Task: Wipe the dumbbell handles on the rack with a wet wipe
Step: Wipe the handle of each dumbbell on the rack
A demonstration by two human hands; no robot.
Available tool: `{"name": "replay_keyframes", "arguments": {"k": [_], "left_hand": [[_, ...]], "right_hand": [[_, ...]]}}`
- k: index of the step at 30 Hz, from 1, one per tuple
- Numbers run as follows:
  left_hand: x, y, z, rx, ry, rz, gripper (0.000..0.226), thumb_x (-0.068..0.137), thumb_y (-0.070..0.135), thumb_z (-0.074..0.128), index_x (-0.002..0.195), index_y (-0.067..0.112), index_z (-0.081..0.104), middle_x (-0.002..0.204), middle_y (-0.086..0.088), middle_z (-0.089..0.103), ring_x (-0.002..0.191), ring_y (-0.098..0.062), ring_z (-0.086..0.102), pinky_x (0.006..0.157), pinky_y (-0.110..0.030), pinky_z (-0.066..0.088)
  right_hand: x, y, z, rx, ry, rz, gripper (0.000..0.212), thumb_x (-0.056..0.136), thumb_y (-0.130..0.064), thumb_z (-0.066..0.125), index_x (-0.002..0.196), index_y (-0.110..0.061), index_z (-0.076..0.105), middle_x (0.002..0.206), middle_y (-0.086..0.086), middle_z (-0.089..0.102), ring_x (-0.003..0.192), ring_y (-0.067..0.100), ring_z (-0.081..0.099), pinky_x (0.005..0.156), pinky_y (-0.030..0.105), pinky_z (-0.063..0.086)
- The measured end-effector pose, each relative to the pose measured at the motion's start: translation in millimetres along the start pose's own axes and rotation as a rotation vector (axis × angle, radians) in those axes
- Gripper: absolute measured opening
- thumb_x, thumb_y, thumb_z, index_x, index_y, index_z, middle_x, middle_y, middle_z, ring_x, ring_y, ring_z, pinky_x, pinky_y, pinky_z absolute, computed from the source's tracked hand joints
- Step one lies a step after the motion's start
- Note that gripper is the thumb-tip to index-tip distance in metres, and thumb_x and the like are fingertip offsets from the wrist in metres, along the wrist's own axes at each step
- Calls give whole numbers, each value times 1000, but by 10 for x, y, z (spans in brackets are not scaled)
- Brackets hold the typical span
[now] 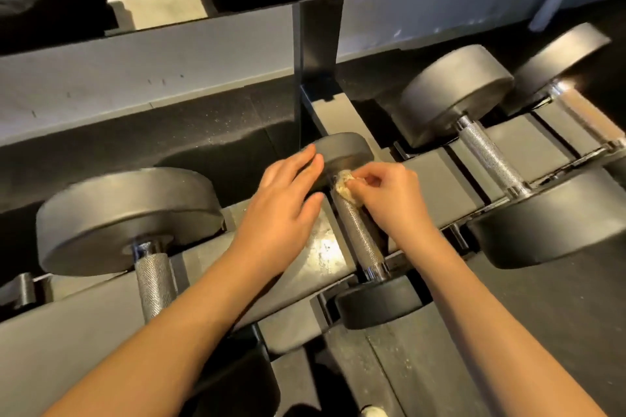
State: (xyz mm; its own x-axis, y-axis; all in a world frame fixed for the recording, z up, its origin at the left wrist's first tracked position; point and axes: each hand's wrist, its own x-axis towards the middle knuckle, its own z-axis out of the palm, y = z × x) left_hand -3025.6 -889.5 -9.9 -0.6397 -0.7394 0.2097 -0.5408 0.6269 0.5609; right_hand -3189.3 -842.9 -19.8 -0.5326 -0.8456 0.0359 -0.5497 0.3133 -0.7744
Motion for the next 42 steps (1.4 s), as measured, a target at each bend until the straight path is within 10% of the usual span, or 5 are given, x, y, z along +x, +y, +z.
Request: {"name": "replay_keyframes", "arguments": {"k": [9,22,30,36,42], "left_hand": [[-24,132,-3,-7,-28,-96,58,97,29,49,150,26,23,157,12,16,144,-9,12,115,-29,13],[11,78,-85,48,3,-41,54,97,25,49,147,26,29,153,10,26,139,-9,23,106,-24,21],[-33,56,-73,93,-17,-19,57,98,26,47,150,25,24,156,9,20,141,-10,19,108,-25,22],[23,70,-75,159,-11,14,55,99,27,45,150,23,23,156,7,21,139,-12,22,109,-29,27],[47,41,-106,163,-35,30,53,99,28,43,149,24,26,155,8,21,139,-14,24,109,-34,31]], "right_hand": [[-216,2,-24,-143,-15,-92,18,89,-18,62,104,-11,71,99,9,68,91,19,62,76,27,47],[-244,67,-78,-137,-69,-20,13,88,-18,65,95,-11,73,85,3,64,78,12,56,64,17,39],[-168,-118,-20,-120,-38,-18,16,89,-19,64,100,-10,72,96,7,69,88,15,61,83,29,50],[-376,-22,-159,-223,-135,87,18,89,-19,64,102,-9,70,92,6,63,76,11,53,49,9,36],[-193,-171,-35,-100,-24,31,9,89,-19,65,87,-12,70,96,6,68,88,14,58,73,21,39]]}}
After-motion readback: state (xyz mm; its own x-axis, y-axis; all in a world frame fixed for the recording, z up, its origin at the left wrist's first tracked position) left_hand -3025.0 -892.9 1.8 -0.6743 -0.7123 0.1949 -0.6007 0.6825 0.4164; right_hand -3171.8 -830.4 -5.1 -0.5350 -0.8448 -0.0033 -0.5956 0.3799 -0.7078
